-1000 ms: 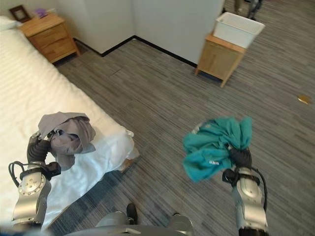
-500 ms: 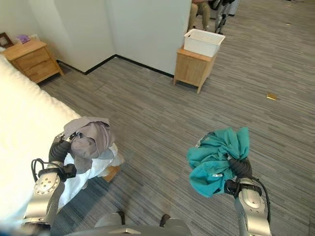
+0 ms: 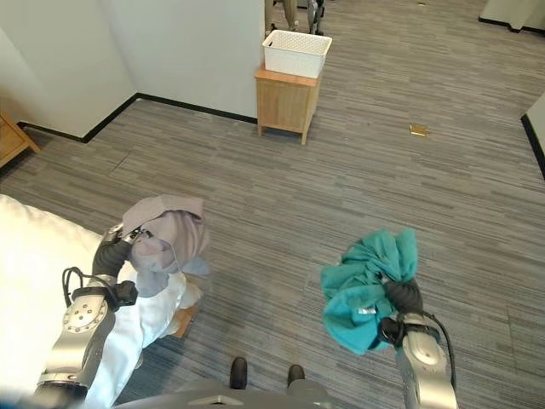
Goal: Pick up bed clothes into laundry basket.
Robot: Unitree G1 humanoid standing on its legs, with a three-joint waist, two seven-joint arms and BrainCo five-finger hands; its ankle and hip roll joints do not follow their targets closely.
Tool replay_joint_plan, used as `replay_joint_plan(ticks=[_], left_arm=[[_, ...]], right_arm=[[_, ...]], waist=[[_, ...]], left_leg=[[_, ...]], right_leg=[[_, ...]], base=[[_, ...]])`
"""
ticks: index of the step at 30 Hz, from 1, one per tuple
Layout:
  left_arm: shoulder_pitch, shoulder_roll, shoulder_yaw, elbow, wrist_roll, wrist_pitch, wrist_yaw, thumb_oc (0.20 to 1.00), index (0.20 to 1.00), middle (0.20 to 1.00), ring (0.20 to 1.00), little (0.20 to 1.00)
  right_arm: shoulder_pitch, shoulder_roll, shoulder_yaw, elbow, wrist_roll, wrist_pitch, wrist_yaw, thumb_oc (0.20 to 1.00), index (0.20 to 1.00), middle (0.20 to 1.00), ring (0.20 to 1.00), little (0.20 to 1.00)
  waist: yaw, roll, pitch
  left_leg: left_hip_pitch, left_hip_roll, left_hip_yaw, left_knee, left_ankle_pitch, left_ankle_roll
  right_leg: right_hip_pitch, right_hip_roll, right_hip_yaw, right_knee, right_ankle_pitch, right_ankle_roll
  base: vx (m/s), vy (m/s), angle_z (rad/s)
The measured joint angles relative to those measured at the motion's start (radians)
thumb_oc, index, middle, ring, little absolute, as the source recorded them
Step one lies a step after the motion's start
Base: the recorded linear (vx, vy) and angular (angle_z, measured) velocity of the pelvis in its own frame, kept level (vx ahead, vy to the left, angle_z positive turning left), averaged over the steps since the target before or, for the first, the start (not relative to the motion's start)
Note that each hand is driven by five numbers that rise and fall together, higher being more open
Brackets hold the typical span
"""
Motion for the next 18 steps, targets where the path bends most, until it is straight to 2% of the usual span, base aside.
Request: replay_joint_plan(ticks=[1, 2, 3, 4, 5, 6, 7, 8, 9, 10, 11, 12, 14, 15, 16, 17, 18], left_arm=[[0.008, 0.006, 0.048, 0.026, 0.0, 0.001, 0.029, 0.2, 0.2, 0.2, 0.2, 0.2], [0.008, 0.008, 0.074, 0.034, 0.0, 0.001, 0.039, 0.2, 0.2, 0.2, 0.2, 0.2], [0.008, 0.009, 0.09, 0.043, 0.0, 0.001, 0.055, 0.2, 0.2, 0.2, 0.2, 0.2], [0.011, 0.008, 0.094, 0.049, 0.0, 0.001, 0.069, 0.2, 0.2, 0.2, 0.2, 0.2], [0.015, 0.009, 0.1, 0.052, 0.0, 0.001, 0.076, 0.2, 0.2, 0.2, 0.2, 0.2], [0.017, 0.015, 0.103, 0.051, 0.0, 0.001, 0.086, 0.2, 0.2, 0.2, 0.2, 0.2], [0.016, 0.015, 0.099, 0.054, 0.0, 0.0, 0.088, 0.2, 0.2, 0.2, 0.2, 0.2], [0.015, 0.013, 0.099, 0.062, 0.001, 0.0, 0.09, 0.2, 0.2, 0.2, 0.2, 0.2], [0.006, 0.014, 0.101, 0.084, 0.001, -0.001, 0.094, 0.2, 0.2, 0.2, 0.2, 0.2], [-0.015, 0.014, 0.102, 0.114, 0.001, 0.0, 0.105, 0.2, 0.2, 0.2, 0.2, 0.2], [-0.011, 0.012, 0.101, 0.123, 0.001, 0.002, 0.106, 0.2, 0.2, 0.2, 0.2, 0.2], [-0.003, 0.007, 0.1, 0.121, 0.001, 0.002, 0.106, 0.2, 0.2, 0.2, 0.2, 0.2], [0.014, 0.001, 0.097, 0.098, 0.002, 0.002, 0.104, 0.2, 0.2, 0.2, 0.2, 0.2], [0.041, 0.005, 0.094, 0.078, 0.002, 0.0, 0.102, 0.2, 0.2, 0.2, 0.2, 0.2], [0.053, 0.016, 0.095, 0.07, 0.001, -0.001, 0.102, 0.2, 0.2, 0.2, 0.2, 0.2], [0.034, 0.006, 0.09, 0.09, 0.001, 0.001, 0.099, 0.2, 0.2, 0.2, 0.2, 0.2], [0.022, 0.01, 0.081, 0.088, -0.001, 0.002, 0.094, 0.2, 0.2, 0.2, 0.2, 0.2]], right_arm=[[-0.054, -0.01, 0.007, 0.001, -0.001, 0.0, 0.001, 0.2, 0.2, 0.2, 0.2, 0.2], [-0.058, -0.012, 0.008, -0.003, -0.001, -0.001, 0.0, 0.2, 0.2, 0.2, 0.2, 0.2], [-0.052, -0.012, 0.008, -0.007, -0.001, -0.002, -0.001, 0.2, 0.2, 0.2, 0.2, 0.2], [-0.032, -0.012, 0.007, -0.015, -0.002, -0.003, -0.003, 0.2, 0.2, 0.2, 0.2, 0.2], [-0.019, -0.012, 0.007, -0.017, -0.002, -0.002, -0.003, 0.2, 0.2, 0.2, 0.2, 0.2], [-0.008, -0.012, 0.001, -0.011, -0.002, -0.001, -0.005, 0.2, 0.2, 0.2, 0.2, 0.2], [0.001, -0.012, -0.008, -0.007, -0.002, 0.0, -0.009, 0.2, 0.2, 0.2, 0.2, 0.2], [0.005, -0.011, -0.009, -0.004, -0.001, 0.0, -0.011, 0.2, 0.2, 0.2, 0.2, 0.2], [0.007, -0.003, -0.012, 0.0, -0.001, 0.0, -0.012, 0.2, 0.2, 0.2, 0.2, 0.2], [0.006, 0.007, -0.015, -0.001, -0.001, 0.0, -0.013, 0.2, 0.2, 0.2, 0.2, 0.2], [0.007, 0.012, -0.015, 0.0, -0.001, 0.0, -0.012, 0.2, 0.2, 0.2, 0.2, 0.2], [0.008, 0.012, -0.016, 0.001, -0.001, 0.002, -0.011, 0.2, 0.2, 0.2, 0.2, 0.2], [0.016, 0.012, -0.018, 0.001, -0.001, 0.005, -0.007, 0.2, 0.2, 0.2, 0.2, 0.2], [0.026, 0.01, -0.015, 0.003, 0.0, 0.003, -0.004, 0.2, 0.2, 0.2, 0.2, 0.2], [0.026, 0.011, -0.01, 0.018, 0.001, 0.0, -0.002, 0.2, 0.2, 0.2, 0.2, 0.2], [0.008, 0.005, -0.017, 0.046, 0.001, 0.005, -0.003, 0.2, 0.2, 0.2, 0.2, 0.2], [0.0, -0.001, -0.017, 0.057, 0.004, 0.008, -0.002, 0.2, 0.2, 0.2, 0.2, 0.2]], waist=[[0.019, 0.021, 0.012], [0.023, 0.012, 0.022], [0.021, 0.0, 0.039], [0.008, -0.007, 0.047], [0.0, -0.012, 0.051], [-0.014, -0.016, 0.052], [-0.027, -0.018, 0.052], [-0.032, -0.019, 0.052], [-0.035, -0.022, 0.051], [-0.055, -0.03, 0.059], [-0.061, -0.033, 0.059], [-0.061, -0.033, 0.059], [-0.062, -0.025, 0.054], [-0.07, -0.02, 0.025], [-0.074, -0.037, 0.008], [-0.075, -0.036, 0.013], [-0.073, -0.061, 0.005]], left_leg=[[-0.015, 0.027, 0.052, 0.012, -0.008, 0.014], [-0.007, 0.023, 0.053, 0.02, -0.038, 0.035], [0.017, 0.008, 0.05, 0.021, -0.042, 0.051], [0.019, 0.0, 0.047, 0.026, -0.055, 0.062], [0.009, -0.002, 0.048, 0.037, -0.066, 0.067], [-0.01, 0.002, 0.049, 0.036, -0.07, 0.061], [-0.014, 0.005, 0.04, 0.036, -0.073, 0.055], [-0.017, 0.008, 0.031, 0.03, -0.076, 0.05], [-0.019, 0.012, 0.023, 0.03, -0.09, 0.029], [-0.018, 0.012, 0.021, 0.037, -0.093, 0.024], [-0.009, 0.011, 0.024, 0.045, -0.095, 0.024], [0.005, 0.013, 0.024, 0.051, -0.116, 0.017], [0.032, 0.039, 0.021, 0.074, -0.165, -0.002], [0.06, 0.081, 0.012, 0.099, -0.199, -0.042], [0.067, 0.081, -0.002, 0.147, -0.226, -0.074], [0.004, 0.099, -0.002, 0.304, -0.249, -0.103], [-0.123, 0.101, 0.002, 0.567, -0.232, -0.118]], right_leg=[[-0.196, 0.007, -0.009, 0.32, -0.012, 0.046], [-0.271, -0.011, -0.025, 0.477, 0.0, 0.068], [-0.339, -0.036, -0.03, 0.606, -0.006, 0.089], [-0.374, -0.053, -0.032, 0.634, -0.032, 0.082], [-0.397, -0.065, -0.046, 0.578, -0.047, 0.069], [-0.407, -0.072, -0.074, 0.396, -0.047, 0.062], [-0.413, -0.065, -0.071, 0.309, -0.04, 0.057], [-0.41, -0.057, -0.063, 0.238, -0.03, 0.047], [-0.397, -0.052, -0.054, 0.126, -0.013, 0.047], [-0.365, -0.064, -0.056, -0.017, 0.025, 0.058], [-0.355, -0.071, -0.06, -0.054, 0.052, 0.05], [-0.346, -0.074, -0.062, -0.034, 0.069, 0.037], [-0.326, -0.064, -0.088, 0.065, 0.079, 0.01], [-0.262, -0.03, -0.122, 0.108, 0.082, -0.004], [-0.203, -0.023, -0.129, 0.102, 0.034, -0.028], [-0.173, -0.011, -0.147, 0.094, 0.035, -0.061], [-0.159, -0.009, -0.158, 0.104, -0.009, -0.12]], base=[[0.2, 0.098, -0.75], [0.27, 0.053, -0.65], [0.32, -0.035, -0.11], [0.34, -0.076, 0.16], [0.41, -0.115, 0.33], [0.43, -0.135, 0.4], [0.48, -0.161, 0.36], [0.51, -0.166, 0.23], [0.58, -0.161, 0.35], [0.58, -0.172, 0.33], [0.51, -0.162, 0.26], [0.44, -0.158, 0.07], [0.39, -0.173, 0.08], [0.55, -0.352, 0.27], [0.75, -0.534, 0.45], [0.38, -0.352, 0.54], [0.38, -0.353, 0.41]])
